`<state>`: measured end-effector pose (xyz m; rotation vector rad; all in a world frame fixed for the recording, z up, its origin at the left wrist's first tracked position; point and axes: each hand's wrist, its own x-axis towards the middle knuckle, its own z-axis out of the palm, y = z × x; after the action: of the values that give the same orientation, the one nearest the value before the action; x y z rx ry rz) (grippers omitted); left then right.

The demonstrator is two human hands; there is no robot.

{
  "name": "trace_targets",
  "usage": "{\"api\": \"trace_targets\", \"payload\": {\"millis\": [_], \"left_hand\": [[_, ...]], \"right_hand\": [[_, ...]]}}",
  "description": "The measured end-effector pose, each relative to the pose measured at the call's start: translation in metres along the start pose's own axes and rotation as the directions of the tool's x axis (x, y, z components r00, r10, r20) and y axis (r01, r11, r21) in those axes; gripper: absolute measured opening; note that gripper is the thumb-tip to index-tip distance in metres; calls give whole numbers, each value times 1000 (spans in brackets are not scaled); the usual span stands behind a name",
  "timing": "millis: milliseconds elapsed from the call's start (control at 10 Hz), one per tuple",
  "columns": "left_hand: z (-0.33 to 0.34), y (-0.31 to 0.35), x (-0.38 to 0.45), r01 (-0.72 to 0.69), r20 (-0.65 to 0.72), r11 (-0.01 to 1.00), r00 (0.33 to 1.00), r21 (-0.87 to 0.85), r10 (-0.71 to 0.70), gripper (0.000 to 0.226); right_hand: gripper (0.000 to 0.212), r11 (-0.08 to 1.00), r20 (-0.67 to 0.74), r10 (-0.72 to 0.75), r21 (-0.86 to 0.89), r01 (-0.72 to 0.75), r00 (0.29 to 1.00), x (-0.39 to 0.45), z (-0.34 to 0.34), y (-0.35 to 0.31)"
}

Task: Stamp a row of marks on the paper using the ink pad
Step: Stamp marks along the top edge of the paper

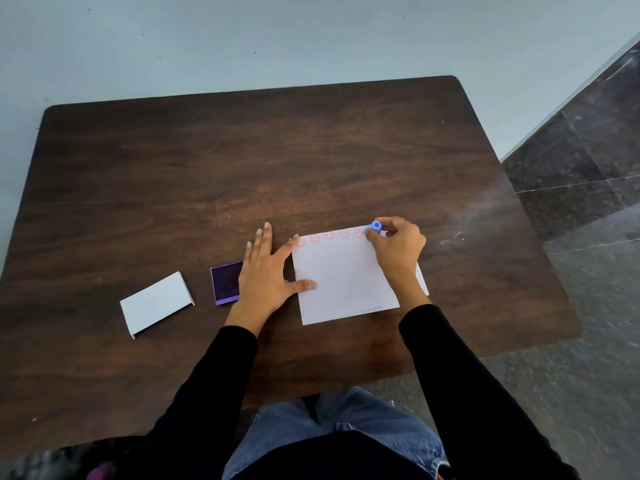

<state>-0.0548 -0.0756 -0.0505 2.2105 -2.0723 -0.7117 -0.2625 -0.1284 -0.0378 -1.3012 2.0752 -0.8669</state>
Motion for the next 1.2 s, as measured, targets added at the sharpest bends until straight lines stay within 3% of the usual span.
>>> {"api": "trace_targets", "payload": {"millis": [700, 800, 900, 1000, 1200], "left_hand": [[-1, 0, -1, -17, 3, 1000, 1000, -2, 17, 95], [-2, 1, -1, -18, 9, 1000, 1000, 3, 18, 95], [-2, 0, 0, -14, 9, 1000, 1000, 10, 14, 95], [-2, 0, 1, -16, 11, 999, 1000, 39, 15, 95], [-5, 3, -1, -20, -19, 999, 1000, 37, 21, 94]], "right_hand": [[14, 999, -7, -48, -17, 48, 999, -3, -1, -3], [16, 939, -143, 194, 315, -141, 971, -5, -12, -7], [20, 680, -140, 443, 697, -230, 885, -6, -27, -8], [14, 496, -70, 511, 838, -227, 857, -2, -43, -10], [15, 403, -14, 552, 880, -252, 834, -2, -52, -10]]}}
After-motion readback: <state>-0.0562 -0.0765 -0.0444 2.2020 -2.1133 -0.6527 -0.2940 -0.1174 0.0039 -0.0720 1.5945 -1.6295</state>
